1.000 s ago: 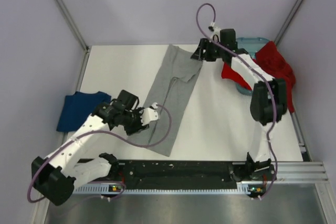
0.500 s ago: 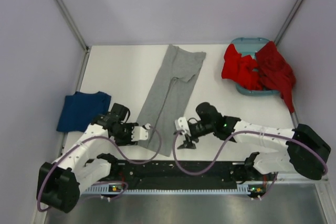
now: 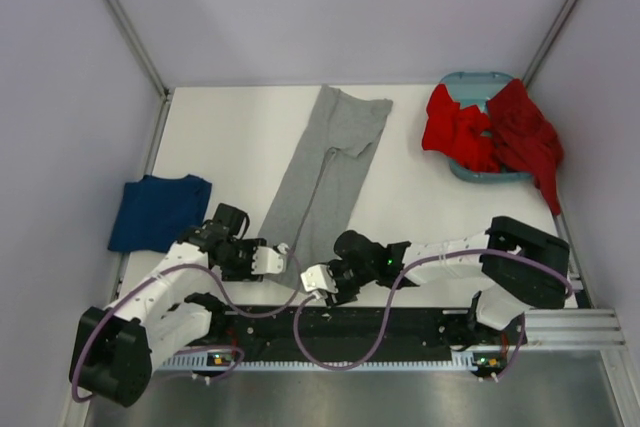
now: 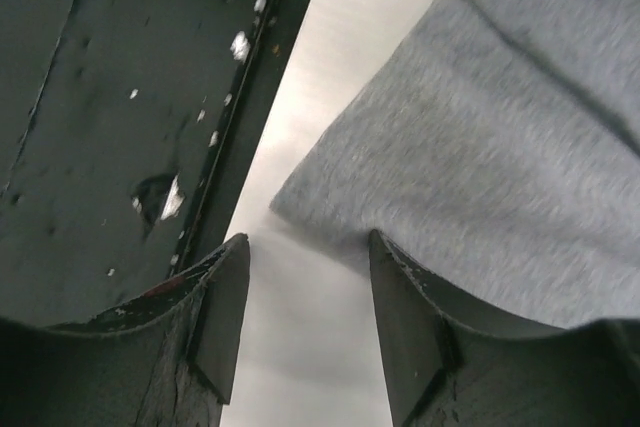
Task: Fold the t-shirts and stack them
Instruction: Grab the bottom of the folded rectangular tshirt with both arms, then fold the folded rectangular tshirt in 1/3 of the way, then grab one side of the 2/3 rectangular tshirt with both arms, then fold the long partially folded tshirt into a neat square
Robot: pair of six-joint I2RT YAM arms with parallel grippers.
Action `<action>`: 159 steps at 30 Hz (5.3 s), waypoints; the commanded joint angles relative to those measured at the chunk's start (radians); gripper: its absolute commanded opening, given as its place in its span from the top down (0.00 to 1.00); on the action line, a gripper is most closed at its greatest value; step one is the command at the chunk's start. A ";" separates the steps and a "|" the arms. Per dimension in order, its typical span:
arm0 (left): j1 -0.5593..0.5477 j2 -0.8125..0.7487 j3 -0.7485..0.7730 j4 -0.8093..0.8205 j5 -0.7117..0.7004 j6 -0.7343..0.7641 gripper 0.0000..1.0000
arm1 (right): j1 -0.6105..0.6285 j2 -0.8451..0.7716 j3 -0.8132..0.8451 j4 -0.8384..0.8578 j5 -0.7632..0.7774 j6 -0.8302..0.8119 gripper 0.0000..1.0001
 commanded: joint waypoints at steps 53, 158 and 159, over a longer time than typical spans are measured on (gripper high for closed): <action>-0.048 0.433 0.660 0.050 -0.068 -0.394 1.00 | -0.483 -0.070 0.125 0.242 -0.036 0.546 1.00; -0.141 0.179 0.725 -0.257 0.120 -0.501 1.00 | -0.327 -0.674 0.136 -0.508 0.049 0.592 1.00; -0.141 0.222 0.748 -0.217 0.087 -0.517 1.00 | -0.385 -0.669 0.131 -0.500 0.040 0.600 1.00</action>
